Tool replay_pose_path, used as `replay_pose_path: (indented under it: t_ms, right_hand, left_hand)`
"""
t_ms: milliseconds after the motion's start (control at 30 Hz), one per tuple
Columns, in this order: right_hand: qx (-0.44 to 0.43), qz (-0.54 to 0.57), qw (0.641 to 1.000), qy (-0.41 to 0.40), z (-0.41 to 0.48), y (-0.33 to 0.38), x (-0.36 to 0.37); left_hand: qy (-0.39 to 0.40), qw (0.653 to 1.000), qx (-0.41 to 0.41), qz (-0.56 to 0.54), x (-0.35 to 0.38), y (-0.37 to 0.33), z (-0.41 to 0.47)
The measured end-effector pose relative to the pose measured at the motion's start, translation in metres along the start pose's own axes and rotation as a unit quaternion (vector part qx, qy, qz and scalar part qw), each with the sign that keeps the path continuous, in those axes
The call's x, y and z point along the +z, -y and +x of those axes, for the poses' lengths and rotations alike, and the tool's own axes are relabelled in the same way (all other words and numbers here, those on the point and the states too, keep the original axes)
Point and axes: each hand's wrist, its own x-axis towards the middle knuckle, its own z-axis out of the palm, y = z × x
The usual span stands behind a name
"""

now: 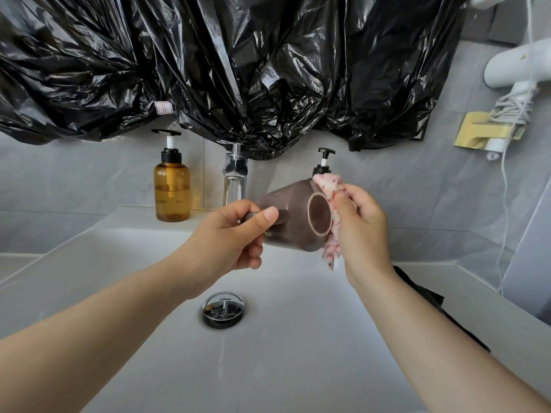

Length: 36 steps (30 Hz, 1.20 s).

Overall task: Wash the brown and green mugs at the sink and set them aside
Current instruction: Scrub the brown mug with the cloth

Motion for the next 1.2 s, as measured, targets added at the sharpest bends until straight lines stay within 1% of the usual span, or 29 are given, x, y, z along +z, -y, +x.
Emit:
replay_pose_path:
  t_ms: [100,200,300,367,433,500,567,600,700,767,800,867,1033,1133,1200]
  right_hand:
    - [-0.083,-0.038,0.993,0.074,-0.005,0.002,0.004]
    - [-0.130,-0.026,0.981,0.141,-0.012,0.005,0.007]
    - [-0.206,-0.044,0.961,0.177,-0.016,0.009,0.007]
    - [-0.258,-0.096,0.943,0.185,-0.019,0.010,0.007]
    - [-0.276,-0.154,0.930,0.190,-0.026,0.007,0.002]
    - [-0.267,-0.215,0.915,0.214,-0.038,0.007,-0.008]
    - [-0.227,-0.259,0.911,0.227,-0.049,0.007,-0.016]
    - [-0.196,-0.258,0.922,0.212,-0.050,0.008,-0.018]
    - [-0.132,-0.243,0.954,0.117,-0.040,0.006,-0.022]
    - [-0.083,-0.220,0.970,0.065,-0.032,0.003,-0.025]
    - [-0.054,-0.189,0.979,0.049,-0.029,0.005,-0.028]
    - [-0.014,-0.133,0.990,0.034,-0.029,0.009,-0.030]
    - [0.004,-0.108,0.994,0.014,-0.038,0.026,-0.039]
    - [0.035,-0.064,0.997,-0.020,-0.039,0.035,-0.049]
    - [0.043,-0.033,0.998,-0.025,-0.041,0.045,-0.054]
  left_hand:
    - [-0.021,1.000,-0.002,-0.005,0.001,0.001,0.000]
    - [-0.047,0.999,-0.002,-0.028,-0.001,0.001,0.001]
    - [-0.063,0.997,-0.008,-0.050,-0.001,0.001,0.002]
    - [-0.066,0.996,-0.015,-0.064,0.000,0.001,0.002]
    - [-0.066,0.995,-0.017,-0.069,0.000,0.002,0.001]
    - [-0.063,0.995,-0.020,-0.075,0.002,0.002,0.001]
    - [-0.058,0.994,-0.021,-0.085,0.003,-0.002,0.001]
    - [-0.053,0.994,-0.020,-0.093,0.003,-0.005,0.000]
    - [-0.034,0.990,-0.018,-0.138,0.002,-0.016,-0.002]
    - [-0.030,0.987,-0.024,-0.153,0.000,-0.020,-0.003]
    - [-0.029,0.987,-0.030,-0.157,0.000,-0.020,-0.004]
    - [-0.026,0.985,-0.047,-0.163,0.000,-0.018,-0.005]
    - [-0.040,0.980,-0.088,-0.175,0.012,-0.022,-0.014]
    - [-0.045,0.977,-0.097,-0.185,0.021,-0.032,-0.025]
    - [-0.054,0.979,-0.094,-0.170,0.026,-0.040,-0.037]
